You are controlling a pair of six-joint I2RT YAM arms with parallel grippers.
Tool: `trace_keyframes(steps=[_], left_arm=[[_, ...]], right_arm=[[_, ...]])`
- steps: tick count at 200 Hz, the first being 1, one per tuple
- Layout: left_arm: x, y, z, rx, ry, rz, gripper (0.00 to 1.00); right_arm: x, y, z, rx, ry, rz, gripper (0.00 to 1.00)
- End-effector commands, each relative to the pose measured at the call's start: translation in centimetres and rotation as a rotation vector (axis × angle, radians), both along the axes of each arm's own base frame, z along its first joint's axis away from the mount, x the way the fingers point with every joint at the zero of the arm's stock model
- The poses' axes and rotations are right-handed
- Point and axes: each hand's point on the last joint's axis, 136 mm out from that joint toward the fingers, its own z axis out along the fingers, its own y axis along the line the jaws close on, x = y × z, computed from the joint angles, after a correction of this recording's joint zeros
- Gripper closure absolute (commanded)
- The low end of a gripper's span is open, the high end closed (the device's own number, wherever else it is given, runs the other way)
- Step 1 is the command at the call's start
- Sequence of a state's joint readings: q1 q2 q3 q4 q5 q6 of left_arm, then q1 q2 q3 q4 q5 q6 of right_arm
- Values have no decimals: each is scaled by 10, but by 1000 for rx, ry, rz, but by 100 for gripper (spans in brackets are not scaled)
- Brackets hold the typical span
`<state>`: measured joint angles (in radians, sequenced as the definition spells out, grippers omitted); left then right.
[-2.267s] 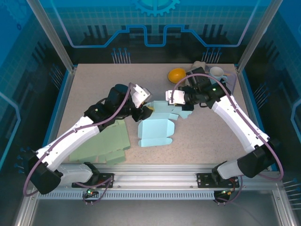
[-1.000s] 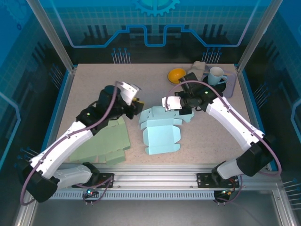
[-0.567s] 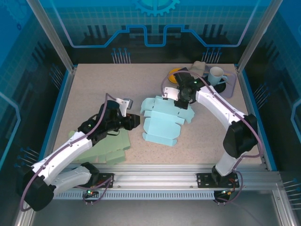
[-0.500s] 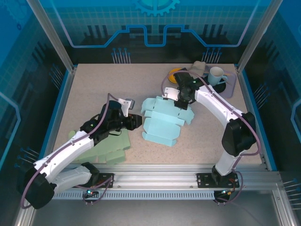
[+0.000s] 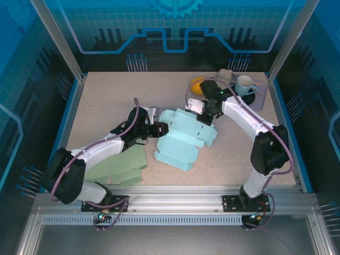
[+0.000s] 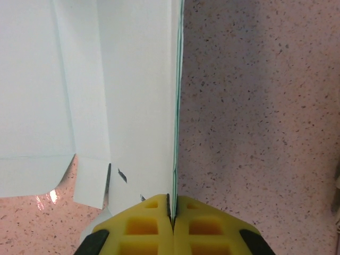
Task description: Fold the paper box
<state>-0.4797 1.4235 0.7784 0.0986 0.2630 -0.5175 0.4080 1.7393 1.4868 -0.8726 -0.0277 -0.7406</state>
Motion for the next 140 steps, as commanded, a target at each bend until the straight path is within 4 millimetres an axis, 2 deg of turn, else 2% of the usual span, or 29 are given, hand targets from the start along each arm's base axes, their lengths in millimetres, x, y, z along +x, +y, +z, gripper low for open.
trace_keyframes(steps=[1, 25, 60, 140], left_arm=[[22, -8, 17, -26, -68, -28, 65], [29, -8, 3, 15, -38, -32, 59], [28, 9, -20, 106, -16, 7, 46], [17, 28, -41, 245, -7, -7, 43]], right_arm=[[-5, 4, 4, 50, 3, 30, 100], [-6, 6, 6, 59, 5, 41, 100], [-9, 4, 8, 61, -7, 49, 100], [-11, 3, 11, 72, -23, 44, 100]])
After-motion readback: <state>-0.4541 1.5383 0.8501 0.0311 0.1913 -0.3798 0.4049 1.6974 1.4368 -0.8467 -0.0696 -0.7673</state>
